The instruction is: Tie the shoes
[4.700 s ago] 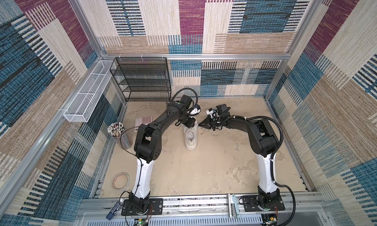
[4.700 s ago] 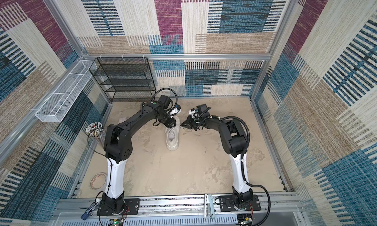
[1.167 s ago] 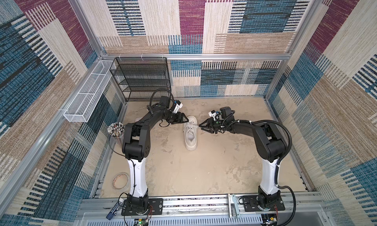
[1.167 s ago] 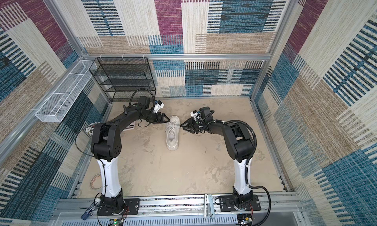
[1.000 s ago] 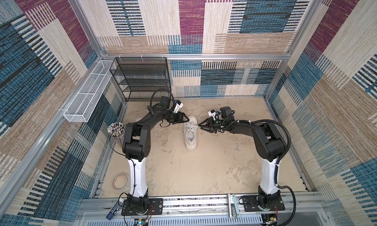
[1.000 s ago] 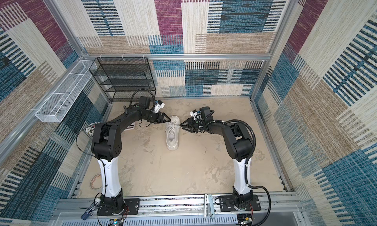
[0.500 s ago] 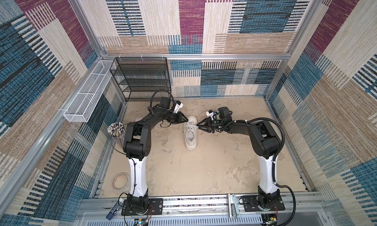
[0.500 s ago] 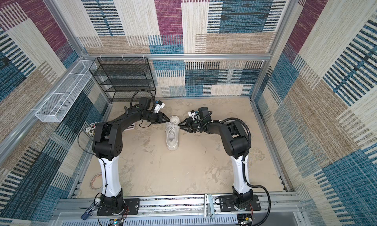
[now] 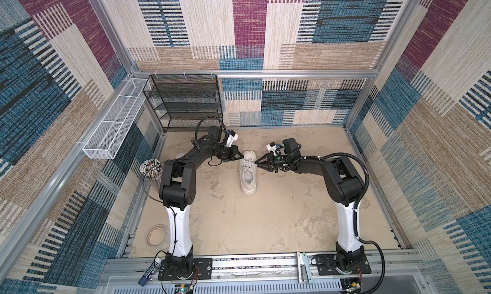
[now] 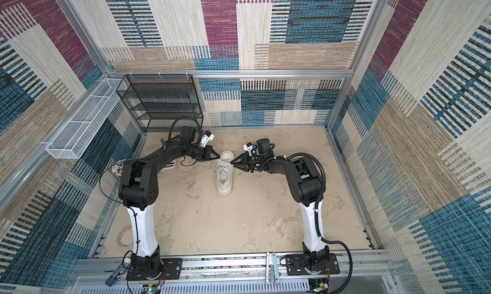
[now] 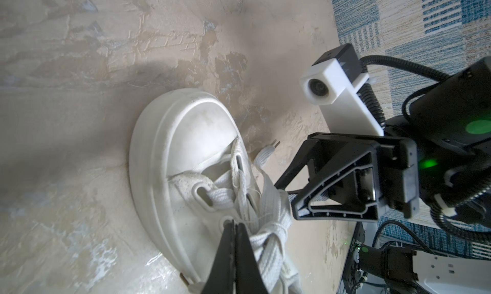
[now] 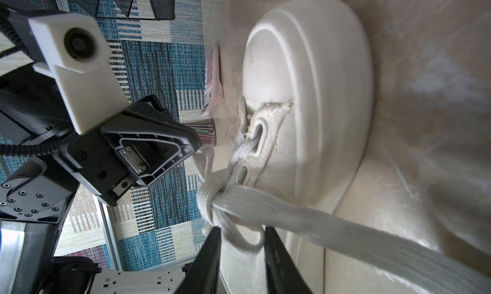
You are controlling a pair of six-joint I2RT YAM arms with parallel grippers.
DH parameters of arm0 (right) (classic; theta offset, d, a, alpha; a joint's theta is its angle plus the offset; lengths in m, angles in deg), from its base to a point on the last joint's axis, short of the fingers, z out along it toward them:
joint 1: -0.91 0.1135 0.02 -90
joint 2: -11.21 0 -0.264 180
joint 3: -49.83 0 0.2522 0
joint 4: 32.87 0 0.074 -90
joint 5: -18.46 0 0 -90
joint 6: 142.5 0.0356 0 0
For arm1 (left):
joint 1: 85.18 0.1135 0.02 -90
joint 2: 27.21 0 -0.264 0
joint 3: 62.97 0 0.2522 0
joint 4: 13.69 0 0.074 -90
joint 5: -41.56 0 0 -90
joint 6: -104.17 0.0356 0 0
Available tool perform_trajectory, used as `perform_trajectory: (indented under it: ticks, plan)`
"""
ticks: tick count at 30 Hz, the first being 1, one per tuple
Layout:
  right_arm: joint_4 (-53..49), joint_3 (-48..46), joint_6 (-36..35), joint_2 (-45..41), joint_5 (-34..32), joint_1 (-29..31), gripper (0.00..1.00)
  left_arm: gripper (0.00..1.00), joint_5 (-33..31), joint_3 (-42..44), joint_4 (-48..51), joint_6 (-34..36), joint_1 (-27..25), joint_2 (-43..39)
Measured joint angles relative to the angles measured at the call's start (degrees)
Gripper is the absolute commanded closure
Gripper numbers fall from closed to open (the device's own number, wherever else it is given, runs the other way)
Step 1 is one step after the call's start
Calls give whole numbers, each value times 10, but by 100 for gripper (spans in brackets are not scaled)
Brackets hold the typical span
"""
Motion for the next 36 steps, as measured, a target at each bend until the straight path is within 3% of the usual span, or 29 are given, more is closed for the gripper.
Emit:
perform_trajectory:
  ticks: [8, 29, 36]
  plan:
    - [-6, -4, -2, -2, 0, 1, 99, 100, -1, 7, 3, 1, 1, -9]
    - [-46, -45, -33, -47, -36, -3, 100, 100, -31, 40, 47, 34, 22, -47]
    - [-50, -51, -41, -57, -39, -7, 100, 100, -35, 11, 93, 73, 32, -41]
